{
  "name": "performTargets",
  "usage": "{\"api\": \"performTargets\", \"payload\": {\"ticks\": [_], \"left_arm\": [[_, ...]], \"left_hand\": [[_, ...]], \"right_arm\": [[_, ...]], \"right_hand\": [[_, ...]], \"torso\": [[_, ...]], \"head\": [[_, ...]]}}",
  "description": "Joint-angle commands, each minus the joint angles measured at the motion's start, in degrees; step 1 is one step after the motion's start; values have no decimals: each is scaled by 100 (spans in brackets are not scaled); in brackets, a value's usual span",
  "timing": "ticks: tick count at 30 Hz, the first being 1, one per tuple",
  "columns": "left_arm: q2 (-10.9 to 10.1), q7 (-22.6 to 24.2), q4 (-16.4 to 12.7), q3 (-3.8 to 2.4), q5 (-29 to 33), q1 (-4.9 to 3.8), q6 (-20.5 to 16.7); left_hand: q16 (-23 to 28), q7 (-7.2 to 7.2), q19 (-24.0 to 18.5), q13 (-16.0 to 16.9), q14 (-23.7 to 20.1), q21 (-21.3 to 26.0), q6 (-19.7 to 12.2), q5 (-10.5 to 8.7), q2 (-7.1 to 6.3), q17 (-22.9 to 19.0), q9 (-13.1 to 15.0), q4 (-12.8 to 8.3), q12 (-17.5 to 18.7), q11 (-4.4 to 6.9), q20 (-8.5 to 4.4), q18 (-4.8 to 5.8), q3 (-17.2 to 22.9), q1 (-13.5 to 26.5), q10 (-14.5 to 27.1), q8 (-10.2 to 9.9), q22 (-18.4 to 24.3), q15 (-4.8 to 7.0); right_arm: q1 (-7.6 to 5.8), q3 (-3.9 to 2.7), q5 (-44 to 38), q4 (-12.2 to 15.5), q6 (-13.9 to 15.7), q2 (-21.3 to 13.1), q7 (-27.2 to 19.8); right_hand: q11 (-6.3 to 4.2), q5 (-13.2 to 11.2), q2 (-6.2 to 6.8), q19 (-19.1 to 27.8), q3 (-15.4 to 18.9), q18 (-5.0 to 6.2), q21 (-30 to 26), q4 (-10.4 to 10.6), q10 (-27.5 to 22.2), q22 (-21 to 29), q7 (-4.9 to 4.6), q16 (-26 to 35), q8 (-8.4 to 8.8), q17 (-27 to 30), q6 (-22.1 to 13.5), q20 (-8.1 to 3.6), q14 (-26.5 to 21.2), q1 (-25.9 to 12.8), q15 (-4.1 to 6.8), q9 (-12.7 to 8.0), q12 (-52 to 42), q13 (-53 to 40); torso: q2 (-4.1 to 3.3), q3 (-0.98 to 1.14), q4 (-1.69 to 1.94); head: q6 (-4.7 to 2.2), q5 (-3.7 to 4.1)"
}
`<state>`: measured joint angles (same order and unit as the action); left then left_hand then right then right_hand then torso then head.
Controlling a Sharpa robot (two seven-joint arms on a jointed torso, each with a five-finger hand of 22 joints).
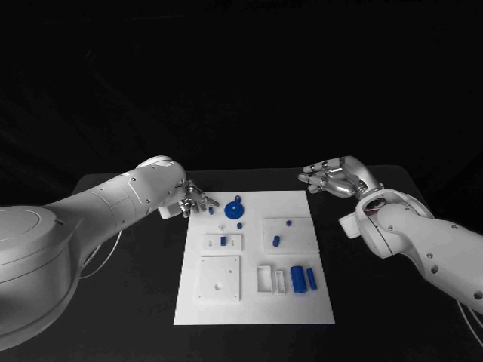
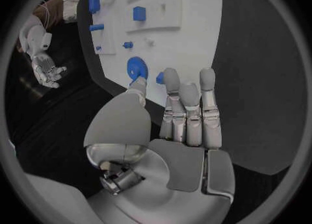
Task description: Assemble the parts on the task board
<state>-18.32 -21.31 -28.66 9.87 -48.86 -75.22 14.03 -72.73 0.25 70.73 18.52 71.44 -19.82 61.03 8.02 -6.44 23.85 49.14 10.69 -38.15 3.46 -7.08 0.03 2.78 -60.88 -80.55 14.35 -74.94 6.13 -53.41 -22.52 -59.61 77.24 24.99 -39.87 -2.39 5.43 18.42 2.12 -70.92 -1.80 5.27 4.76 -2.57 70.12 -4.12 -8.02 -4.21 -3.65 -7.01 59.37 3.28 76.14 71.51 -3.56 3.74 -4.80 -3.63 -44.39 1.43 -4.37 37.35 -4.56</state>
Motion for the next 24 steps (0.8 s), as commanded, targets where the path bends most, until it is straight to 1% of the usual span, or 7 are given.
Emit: {"api": "performTargets", "payload": {"ticks": [1, 10, 12, 17, 20, 21, 24], "left_arm": [[22, 31, 19, 2, 28, 6, -31], [46, 33, 62, 6, 25, 29, -23], [50, 36, 72, 6, 25, 37, -27], [57, 47, 101, 7, 26, 50, -62], [60, 53, 115, 7, 31, 55, -87], [63, 57, 121, 7, 35, 56, -97], [70, 65, 129, 8, 44, 61, -115]], "left_hand": [[-24, 34, -24, -5, -37, 22, 12, 24, 76, -11, -33, -77, 11, -8, -5, -3, -7, 11, 31, -33, -109, -4], [-27, 31, -24, -9, -39, 27, 4, 50, 222, -19, -62, -294, 12, -13, -3, -3, -85, 13, 36, -18, -110, -6], [-28, 38, -24, -10, -39, 27, 1, 48, 248, -20, -66, -312, 12, -14, -4, -3, -84, 7, 36, -19, -110, -4], [-26, 47, -25, -15, -41, 31, -19, 58, 386, -29, -112, -467, 13, -19, -2, -3, -166, -4, 45, -34, -109, -7], [-26, 46, -25, -15, -41, 33, -15, 65, 416, -30, -118, -487, 13, -18, 0, -3, -182, -3, 45, -34, -108, -9], [-24, 47, -24, -16, -42, 34, -19, 69, 457, -33, -128, -527, 13, -18, -1, -4, -214, -7, 46, -36, -109, -8], [-24, 47, -24, -16, -42, 34, -19, 69, 457, -33, -128, -527, 13, -18, -1, -4, -214, -7, 46, -36, -109, -8]], "right_arm": [[-7, -5, 5, 13, 1, 8, -68], [-17, -5, 5, 26, 7, 10, -68], [-19, -5, 5, 30, 10, 9, -67], [-25, -5, 5, 38, 12, 8, -66], [-28, -5, 5, 41, 13, 8, -66], [-30, -5, 5, 41, 14, 9, -65], [-32, -5, 5, 43, 15, 11, -66]], "right_hand": [[-12, 18, 56, 24, 7, -14, -13, 31, -33, 3, 1, 17, 6, 5, -22, -9, -43, -13, -12, -3, 22, 7], [-12, 18, 56, 24, 7, -14, -13, 31, -33, 3, 1, 17, 6, 5, -22, -9, -43, -13, -12, -3, 22, 7], [-12, 18, 56, 24, 7, -14, -13, 31, -33, 3, 1, 17, 6, 5, -22, -9, -43, -13, -12, -3, 22, 7], [-12, 18, 56, 24, 7, -14, -13, 31, -33, 3, 1, 17, 6, 5, -22, -9, -43, -13, -12, -3, 22, 7], [-12, 18, 56, 24, 7, -14, -13, 31, -33, 3, 1, 17, 6, 5, -22, -9, -43, -13, -12, -3, 22, 7], [-12, 18, 56, 24, 7, -14, -13, 31, -33, 3, 1, 17, 6, 5, -22, -9, -43, -13, -12, -3, 22, 7], [-12, 18, 56, 24, 7, -14, -13, 31, -33, 3, 1, 17, 6, 5, -22, -9, -43, -13, -12, -3, 22, 7]], "torso": [[0, 3, -2], [-14, 5, -9], [-10, 0, 0], [-6, -3, 1], [-8, -5, 2], [-9, -5, 0], [-11, -5, -5]], "head": [[1, 0], [6, 18], [11, 26], [16, 37], [19, 46], [18, 47], [14, 47]]}}
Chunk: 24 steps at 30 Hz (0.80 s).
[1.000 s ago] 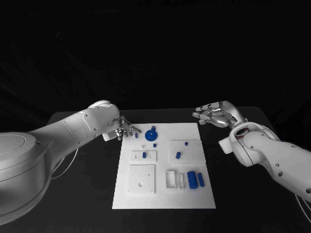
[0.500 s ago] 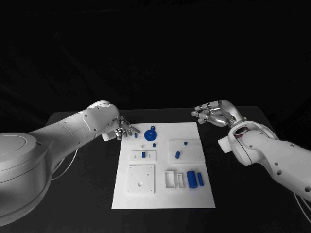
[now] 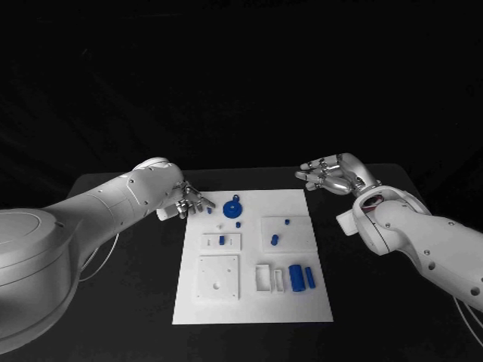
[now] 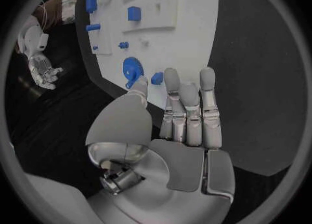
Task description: Assemble the parts on the task board
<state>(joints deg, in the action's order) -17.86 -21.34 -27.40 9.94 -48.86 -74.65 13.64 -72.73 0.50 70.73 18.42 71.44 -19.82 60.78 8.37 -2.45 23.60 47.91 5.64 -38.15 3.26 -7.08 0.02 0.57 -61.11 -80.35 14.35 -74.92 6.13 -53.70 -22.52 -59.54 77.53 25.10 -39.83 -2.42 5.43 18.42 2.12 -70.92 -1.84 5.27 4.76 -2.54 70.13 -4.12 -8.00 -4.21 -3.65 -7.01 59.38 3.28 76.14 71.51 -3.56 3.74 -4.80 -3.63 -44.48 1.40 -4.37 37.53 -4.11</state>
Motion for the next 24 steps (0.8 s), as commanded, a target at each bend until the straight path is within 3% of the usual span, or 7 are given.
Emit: {"api": "performTargets", "payload": {"ticks": [1, 18, 24], "left_arm": [[28, 72, 6, 0, 49, 7, -85], [75, 140, 65, 0, 125, 28, -193], [104, 164, 120, 0, 137, 45, -186]], "left_hand": [[-25, 24, -24, -6, -42, 35, 1, 34, 71, -9, -8, -34, 13, 2, -1, -3, -8, 20, 27, -37, -111, -8], [-18, 37, -24, -11, -47, 46, -31, 52, 183, -21, -61, -103, 17, -6, 3, -4, -97, 34, 36, -62, -110, -13], [-21, 39, -25, -15, -50, 57, -23, 54, 293, -24, -125, -203, 18, -7, 5, -5, -147, -28, 38, -92, -111, -15]], "right_arm": [[-3, -5, -2, 14, 4, 8, -63], [-13, -5, -2, 20, -1, 14, -57], [-17, -5, -2, 20, -5, 20, -56]], "right_hand": [[-12, 18, 56, 25, 11, -14, -13, 28, -33, 3, 0, 17, 6, 5, -24, -9, -43, -13, -12, -3, 22, 8], [-16, 20, 68, 25, -2, -15, -13, 46, -24, 3, 5, 16, 6, 13, -19, -10, -41, -3, -11, -3, 24, 8], [-16, 20, 68, 25, -2, -15, -13, 46, -24, 3, 5, 16, 6, 13, -19, -10, -41, -3, -11, -3, 24, 8]], "torso": [[-1, -1, -6], [0, 1, 5], [-3, -4, 4]], "head": [[-5, 5], [-6, 27], [-10, 24]]}}
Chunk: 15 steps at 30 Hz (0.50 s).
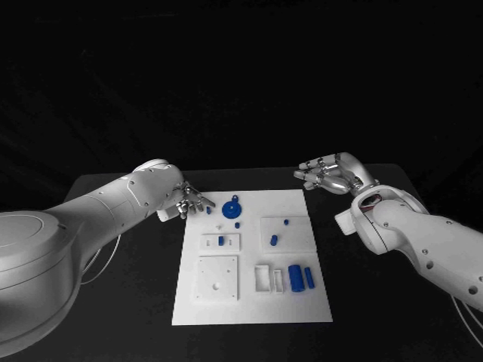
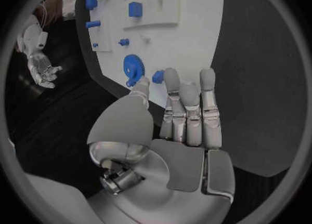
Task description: Assemble the parts on the task board
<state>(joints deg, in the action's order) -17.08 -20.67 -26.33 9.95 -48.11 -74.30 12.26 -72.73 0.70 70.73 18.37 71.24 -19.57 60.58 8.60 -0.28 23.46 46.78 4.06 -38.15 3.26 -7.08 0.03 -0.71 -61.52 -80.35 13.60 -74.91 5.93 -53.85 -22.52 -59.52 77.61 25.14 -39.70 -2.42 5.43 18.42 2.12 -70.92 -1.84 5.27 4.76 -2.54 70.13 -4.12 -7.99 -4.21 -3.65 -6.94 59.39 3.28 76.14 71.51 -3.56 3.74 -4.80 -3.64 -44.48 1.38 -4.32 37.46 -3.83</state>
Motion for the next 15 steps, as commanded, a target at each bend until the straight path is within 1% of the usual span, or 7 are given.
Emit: {"api": "performTargets", "payload": {"ticks": [1, 5, 13, 15], "left_arm": [[28, 100, 20, -1, 63, 13, -42], [49, 112, 48, -1, 84, 35, -20], [84, 125, 98, -2, 120, 83, -20], [88, 128, 113, -2, 126, 89, -26]], "left_hand": [[-20, 18, -27, -8, -33, 36, 5, 34, 122, -12, -38, -86, 16, -7, 6, -9, -68, 7, 41, -24, -111, 5], [-22, 18, -30, -11, -41, 41, -1, 69, 230, -13, -70, -202, 19, -8, 10, -13, -102, -77, 49, -40, -113, 3], [-25, 20, -33, -12, -46, 45, -11, 78, 305, -13, -100, -276, 19, -8, 8, -3, -142, -145, 52, -55, -113, 3], [-25, 20, -33, -11, -46, 45, -12, 80, 323, -13, -107, -279, 18, -9, 8, -4, -140, -153, 53, -58, -113, 3]], "right_arm": [[-3, -5, -4, 12, -9, 9, -55], [-5, -5, -4, 10, -13, 11, -51], [-15, -5, -4, 10, -21, 15, -46], [-17, -5, -4, 10, -21, 14, -44]], "right_hand": [[-16, 21, 68, 25, -2, -16, -13, 46, -24, 4, 4, 16, 6, 5, -20, -10, -41, -3, -11, -3, 24, 9], [-16, 21, 68, 25, -2, -16, -13, 46, -24, 4, 4, 16, 6, 5, -20, -10, -41, -3, -11, -3, 24, 9], [-16, 24, 70, 26, -2, -16, -13, 58, -22, 4, 4, 17, 7, 7, -17, -10, -42, -3, -12, -4, 24, 9], [-16, 24, 70, 26, -2, -16, -13, 58, -22, 4, 4, 17, 7, 7, -17, -10, -42, -3, -12, -4, 24, 9]], "torso": [[-3, -3, -3], [-4, -1, -1], [-8, -2, -4], [-5, 0, 1]], "head": [[-2, -4], [1, 6], [12, 16], [13, 17]]}}
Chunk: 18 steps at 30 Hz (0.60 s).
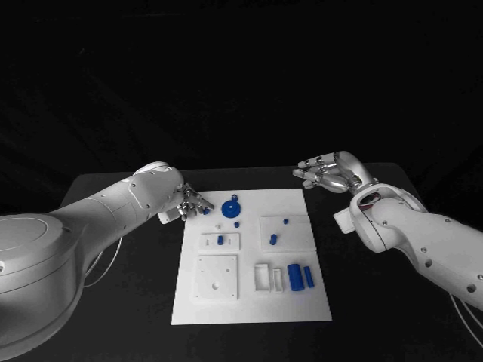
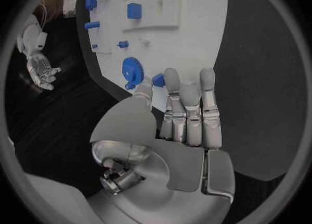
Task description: Assemble the parts on the task board
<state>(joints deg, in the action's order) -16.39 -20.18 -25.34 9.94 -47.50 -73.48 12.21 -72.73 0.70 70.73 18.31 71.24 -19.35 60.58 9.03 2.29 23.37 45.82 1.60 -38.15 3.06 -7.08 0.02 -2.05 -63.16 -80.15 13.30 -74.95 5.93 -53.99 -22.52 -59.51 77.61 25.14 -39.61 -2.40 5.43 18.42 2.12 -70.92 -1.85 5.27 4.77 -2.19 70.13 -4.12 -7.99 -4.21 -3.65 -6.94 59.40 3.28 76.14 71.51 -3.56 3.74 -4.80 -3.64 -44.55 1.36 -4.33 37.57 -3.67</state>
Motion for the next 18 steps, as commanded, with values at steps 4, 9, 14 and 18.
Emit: {"api": "performTargets", "payload": {"ticks": [4, 9, 14, 18], "left_arm": [[24, 95, 32, -1, 80, 13, -45], [24, 120, 32, -1, 128, 16, -64], [17, 135, 16, -2, 167, 17, -64], [12, 143, 10, -2, 183, 17, -53]], "left_hand": [[-25, 18, -38, -6, -53, 27, -11, 37, 133, -6, -30, -65, 18, 11, 9, -3, -7, -38, 38, -36, -109, 3], [-27, 15, -41, -6, -54, 29, -23, 36, 236, -6, -47, -127, 19, 11, 9, -3, 42, -158, 41, -49, -109, 4], [-33, 6, -44, -5, -57, 28, -28, 24, 374, -4, -74, -179, 16, 13, 8, -3, 105, -309, 39, -66, -110, 6], [-34, 10, -49, -7, -64, 25, -40, 47, 455, -5, -121, -230, 18, 11, 9, -2, 127, -404, 45, -100, -111, 5]], "right_arm": [[-5, -5, -4, 10, -22, 5, -45], [-7, -4, -4, 8, -23, 6, -44], [-7, -4, -4, 5, -23, 4, -42], [-7, -4, -4, 4, -25, 1, -41]], "right_hand": [[-17, 24, 70, 26, -1, -16, -13, 24, -22, 4, 4, 17, 7, 7, -18, -10, -42, -3, -12, -3, 25, 9], [-17, 24, 70, 26, -1, -16, -13, 24, -22, 4, 4, 17, 7, 7, -18, -10, -42, -3, -12, -3, 25, 9], [-17, 24, 70, 26, -1, -16, -13, 24, -22, 4, 4, 17, 7, 7, -18, -10, -42, -3, -12, -3, 25, 9], [-17, 24, 70, 26, -1, -16, -13, 24, -22, 4, 4, 17, 7, 7, -18, -10, -42, -3, -12, -3, 25, 9]], "torso": [[5, 4, 8], [6, 1, 5], [6, 2, 7], [4, 1, 7]], "head": [[6, 2], [1, 3], [-8, 1], [-8, 3]]}}
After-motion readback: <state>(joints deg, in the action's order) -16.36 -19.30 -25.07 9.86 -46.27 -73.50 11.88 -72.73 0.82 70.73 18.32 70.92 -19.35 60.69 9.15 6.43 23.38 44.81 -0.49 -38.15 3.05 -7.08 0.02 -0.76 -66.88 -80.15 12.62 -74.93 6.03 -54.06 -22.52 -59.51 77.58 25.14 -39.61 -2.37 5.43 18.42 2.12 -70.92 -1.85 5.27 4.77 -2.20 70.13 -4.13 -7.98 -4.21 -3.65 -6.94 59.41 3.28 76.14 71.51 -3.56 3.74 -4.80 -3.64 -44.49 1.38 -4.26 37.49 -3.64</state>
